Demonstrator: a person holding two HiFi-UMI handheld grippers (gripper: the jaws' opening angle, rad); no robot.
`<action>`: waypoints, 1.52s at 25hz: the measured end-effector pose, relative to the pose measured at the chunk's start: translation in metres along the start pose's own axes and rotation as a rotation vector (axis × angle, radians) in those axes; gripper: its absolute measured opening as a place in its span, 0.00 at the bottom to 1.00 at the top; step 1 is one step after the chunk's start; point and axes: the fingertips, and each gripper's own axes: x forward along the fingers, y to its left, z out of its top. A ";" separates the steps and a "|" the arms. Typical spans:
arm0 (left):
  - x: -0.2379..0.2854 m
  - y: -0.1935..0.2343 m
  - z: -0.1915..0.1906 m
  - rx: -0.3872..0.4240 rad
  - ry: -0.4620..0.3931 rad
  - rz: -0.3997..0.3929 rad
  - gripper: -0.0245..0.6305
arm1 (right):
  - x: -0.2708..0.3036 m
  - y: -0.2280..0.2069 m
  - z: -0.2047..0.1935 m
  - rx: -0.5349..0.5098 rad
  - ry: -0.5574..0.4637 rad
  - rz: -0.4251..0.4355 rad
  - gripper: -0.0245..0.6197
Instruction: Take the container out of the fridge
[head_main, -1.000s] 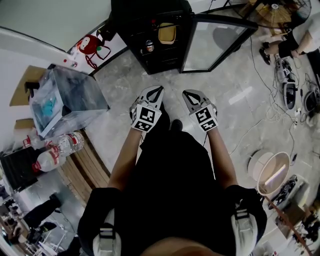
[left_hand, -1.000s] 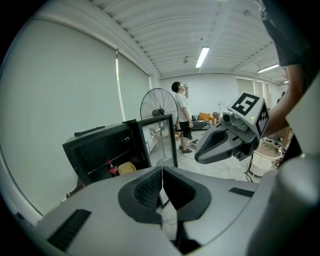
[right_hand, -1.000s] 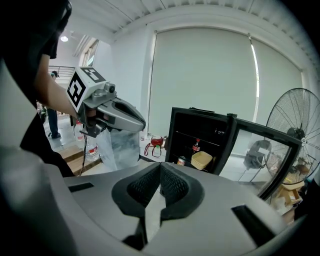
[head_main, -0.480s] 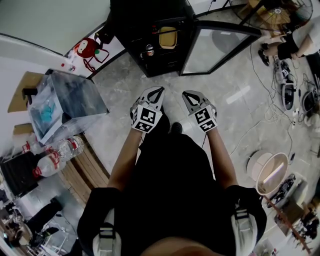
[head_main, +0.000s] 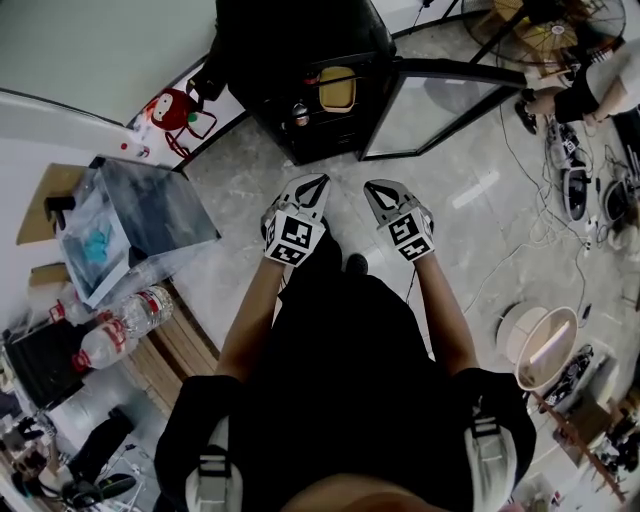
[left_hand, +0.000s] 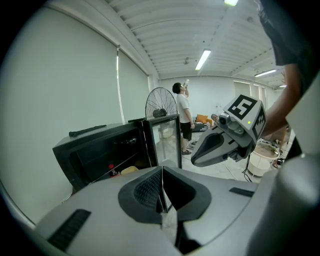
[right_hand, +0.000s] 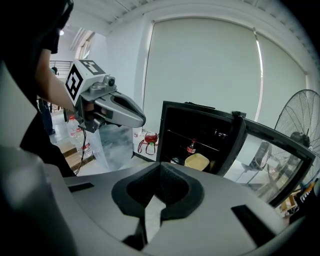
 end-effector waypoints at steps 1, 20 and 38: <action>0.002 0.005 0.000 -0.002 -0.001 -0.001 0.07 | 0.004 -0.002 0.003 -0.003 0.002 -0.001 0.04; 0.026 0.082 -0.003 0.056 -0.039 -0.041 0.07 | 0.072 -0.030 0.028 0.027 0.005 -0.078 0.04; 0.032 0.106 -0.005 0.005 -0.028 0.012 0.07 | 0.093 -0.043 0.028 -0.001 0.026 -0.026 0.04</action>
